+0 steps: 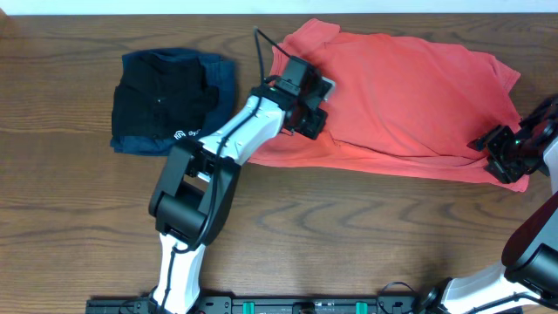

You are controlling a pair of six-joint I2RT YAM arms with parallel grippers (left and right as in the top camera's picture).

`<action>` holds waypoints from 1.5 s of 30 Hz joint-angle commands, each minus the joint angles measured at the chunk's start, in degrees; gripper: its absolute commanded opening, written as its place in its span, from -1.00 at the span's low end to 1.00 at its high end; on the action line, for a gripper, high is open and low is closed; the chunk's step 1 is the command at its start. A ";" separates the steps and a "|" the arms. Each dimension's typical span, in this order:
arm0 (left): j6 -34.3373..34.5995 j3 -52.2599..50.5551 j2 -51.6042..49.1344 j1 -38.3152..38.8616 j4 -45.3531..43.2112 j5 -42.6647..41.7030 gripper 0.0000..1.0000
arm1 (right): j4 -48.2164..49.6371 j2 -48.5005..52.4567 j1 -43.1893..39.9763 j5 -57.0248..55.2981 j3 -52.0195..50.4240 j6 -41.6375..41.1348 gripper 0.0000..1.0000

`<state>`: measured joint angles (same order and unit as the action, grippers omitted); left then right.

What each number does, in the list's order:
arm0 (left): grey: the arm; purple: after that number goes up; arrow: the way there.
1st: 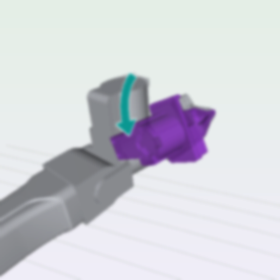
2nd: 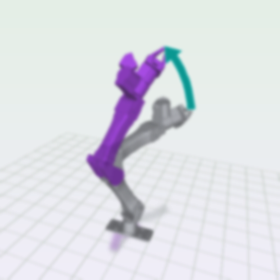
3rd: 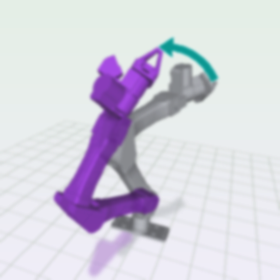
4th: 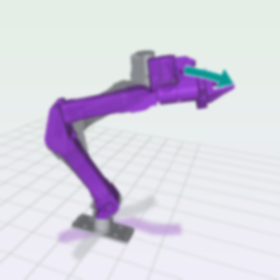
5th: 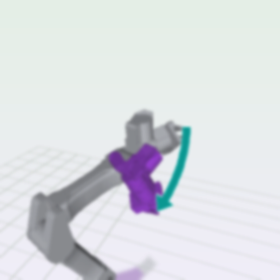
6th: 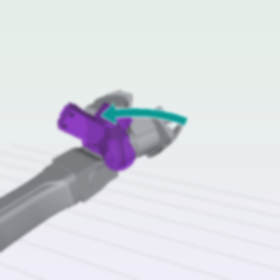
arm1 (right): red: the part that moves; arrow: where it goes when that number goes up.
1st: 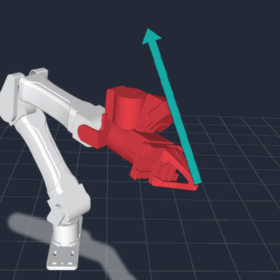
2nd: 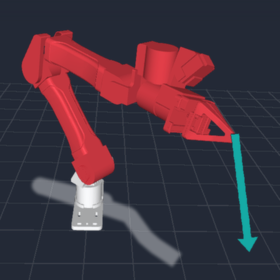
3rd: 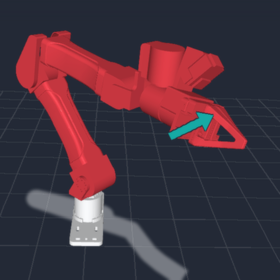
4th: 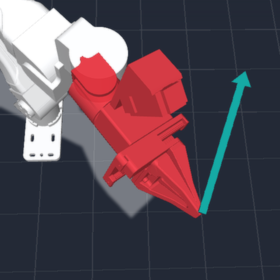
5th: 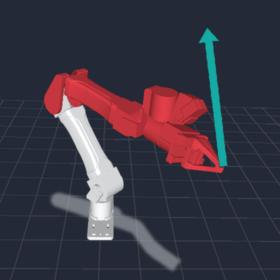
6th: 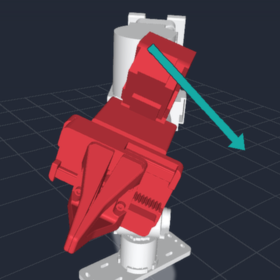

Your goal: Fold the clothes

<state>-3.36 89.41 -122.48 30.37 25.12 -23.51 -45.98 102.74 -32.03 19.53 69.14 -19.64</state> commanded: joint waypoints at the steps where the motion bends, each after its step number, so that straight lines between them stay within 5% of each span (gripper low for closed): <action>1: -1.57 1.60 1.84 0.48 -0.13 0.90 -0.73 | 0.09 0.52 0.07 -0.02 -0.37 0.83 0.32; 5: -1.62 1.57 1.84 0.52 0.50 3.91 -0.47 | 0.02 0.52 0.07 -0.02 -0.37 0.83 0.33; 12: -2.08 1.62 1.84 0.44 -1.36 9.22 -0.45 | -0.15 0.52 0.07 0.00 -0.37 0.83 0.33; 17: -1.95 1.62 3.67 0.46 5.81 9.25 0.20 | -0.57 0.52 0.07 0.00 -0.37 0.83 0.33; 19: -1.97 1.62 4.79 0.46 8.66 9.27 0.72 | -0.46 0.52 0.07 0.00 -0.37 0.83 0.32; 22: -1.97 1.62 5.86 0.39 10.80 9.27 0.87 | -0.17 0.52 0.09 0.00 -0.37 0.83 0.33; 26: -1.97 1.51 5.64 0.42 15.15 10.36 0.80 | -0.15 0.52 0.07 -0.02 -0.37 0.83 0.33; 32: -3.04 -2.60 4.28 0.17 15.67 16.96 0.13 | 0.09 0.52 0.07 -0.02 -0.37 0.83 0.33; 40: -7.61 -3.69 2.01 0.20 9.77 17.20 0.00 | 0.02 0.52 0.13 0.00 -0.37 0.83 0.33; 45: -8.72 -3.69 0.94 0.20 8.37 17.18 -0.26 | -0.04 0.52 0.13 0.00 -0.37 0.81 0.33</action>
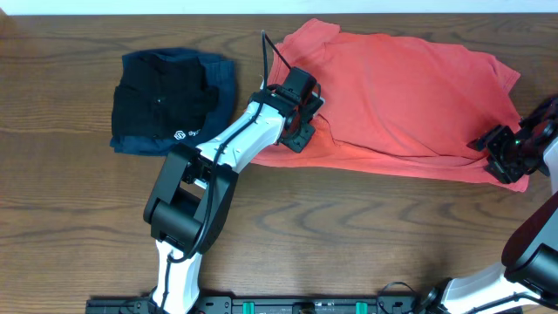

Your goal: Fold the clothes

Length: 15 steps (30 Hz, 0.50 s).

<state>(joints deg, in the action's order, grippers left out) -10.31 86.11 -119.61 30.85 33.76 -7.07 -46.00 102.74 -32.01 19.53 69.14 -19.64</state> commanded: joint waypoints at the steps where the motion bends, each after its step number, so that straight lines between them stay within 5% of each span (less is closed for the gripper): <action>1: -2.03 -0.39 -2.23 -0.28 -0.28 0.79 -0.29 | -0.02 0.52 0.11 0.00 -0.37 0.83 0.33; 12: -2.34 -0.37 -2.54 -0.17 -2.78 2.86 -0.88 | -0.11 0.52 0.11 0.00 -0.37 0.83 0.33; 15: -2.62 0.59 -2.32 -0.24 -2.78 3.45 -0.88 | -0.09 0.52 0.11 0.00 -0.37 0.83 0.33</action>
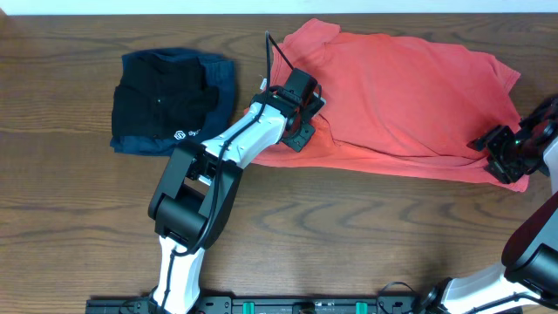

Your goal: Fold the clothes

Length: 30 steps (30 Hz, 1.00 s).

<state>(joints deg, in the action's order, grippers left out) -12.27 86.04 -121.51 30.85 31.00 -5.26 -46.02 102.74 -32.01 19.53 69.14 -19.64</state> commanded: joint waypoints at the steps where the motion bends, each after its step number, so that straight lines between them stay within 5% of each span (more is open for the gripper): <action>1: -0.98 1.25 -0.42 -0.24 -0.02 2.43 -0.88 | -0.07 0.52 0.11 0.00 -0.37 0.83 0.33; 20: -11.89 3.45 -0.55 -0.31 -10.84 4.72 -0.78 | 0.13 0.52 0.11 0.00 -0.37 0.83 0.33; 30: -10.82 3.48 2.34 -0.28 -8.85 9.84 -0.02 | -0.31 0.52 0.11 0.02 -0.37 0.81 0.33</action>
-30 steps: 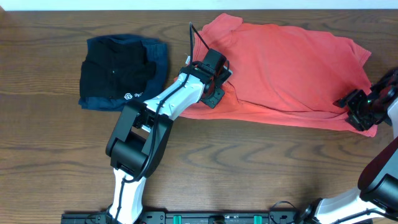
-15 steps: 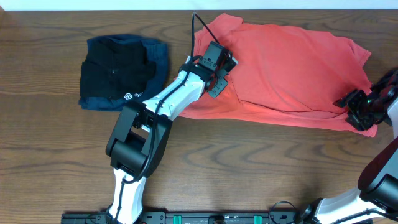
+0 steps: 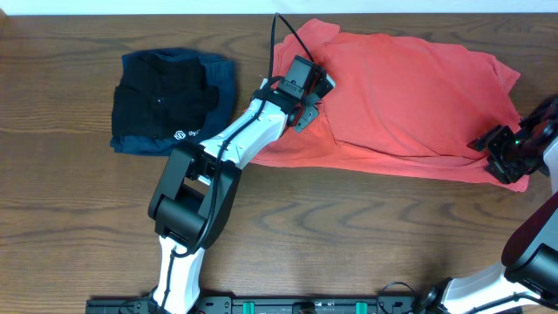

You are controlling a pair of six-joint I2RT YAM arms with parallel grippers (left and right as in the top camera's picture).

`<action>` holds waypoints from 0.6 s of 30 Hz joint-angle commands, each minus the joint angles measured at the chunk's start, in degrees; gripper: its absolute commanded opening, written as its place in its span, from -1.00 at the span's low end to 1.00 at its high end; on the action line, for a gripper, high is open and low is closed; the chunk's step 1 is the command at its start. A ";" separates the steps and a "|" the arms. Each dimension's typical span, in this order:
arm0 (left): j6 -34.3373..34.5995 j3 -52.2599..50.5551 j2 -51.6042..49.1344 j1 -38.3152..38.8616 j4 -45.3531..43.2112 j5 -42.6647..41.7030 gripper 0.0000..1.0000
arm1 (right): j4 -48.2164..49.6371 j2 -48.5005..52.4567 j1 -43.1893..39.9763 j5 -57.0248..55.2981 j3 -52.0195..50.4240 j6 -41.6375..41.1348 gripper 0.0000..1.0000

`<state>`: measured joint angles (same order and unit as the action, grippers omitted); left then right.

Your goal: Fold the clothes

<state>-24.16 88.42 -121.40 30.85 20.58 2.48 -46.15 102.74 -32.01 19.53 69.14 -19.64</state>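
A coral-red shirt [image 3: 410, 96] lies spread flat across the back right of the table. My left gripper [image 3: 307, 98] sits over the shirt's left edge, pointing down at the cloth; its fingers are hidden under the wrist, so I cannot tell their state. My right gripper [image 3: 499, 161] is at the shirt's lower right corner, where the cloth bunches slightly, and looks shut on that corner.
A folded black garment with a white logo lies on a folded navy one [image 3: 166, 100] at the back left. The wooden table [image 3: 349, 235] runs out to the front. The left arm reaches diagonally from the front centre-left.
My left gripper has moved a little towards the back and right along the shirt's left edge. The right gripper and the shirt look unchanged.
My left gripper was first over the shirt's left part. Later it sat lower, near the front-left hem, and stayed there. Now it is back up the left edge. The right gripper has stayed at the lower right corner throughout.
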 commanded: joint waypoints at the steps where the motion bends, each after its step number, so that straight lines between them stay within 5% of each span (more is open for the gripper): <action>1: 2.45 1.09 3.28 -0.28 3.52 2.10 0.06 | -0.20 0.52 0.11 0.02 -0.37 0.83 0.33; 8: 4.37 0.98 6.01 -0.74 19.80 2.10 0.18 | 0.07 0.52 0.11 0.00 -0.37 0.83 0.33; 13: 4.33 0.04 5.95 -2.71 21.75 2.10 0.17 | 0.07 0.52 0.11 0.00 -0.37 0.81 0.34; 18: 4.33 -1.33 5.51 -6.51 19.19 1.84 -0.14 | -0.13 0.52 0.15 0.00 -0.37 0.83 0.34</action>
<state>-20.29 88.36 -116.03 26.52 40.49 3.64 -46.22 102.74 -32.01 19.51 68.93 -19.64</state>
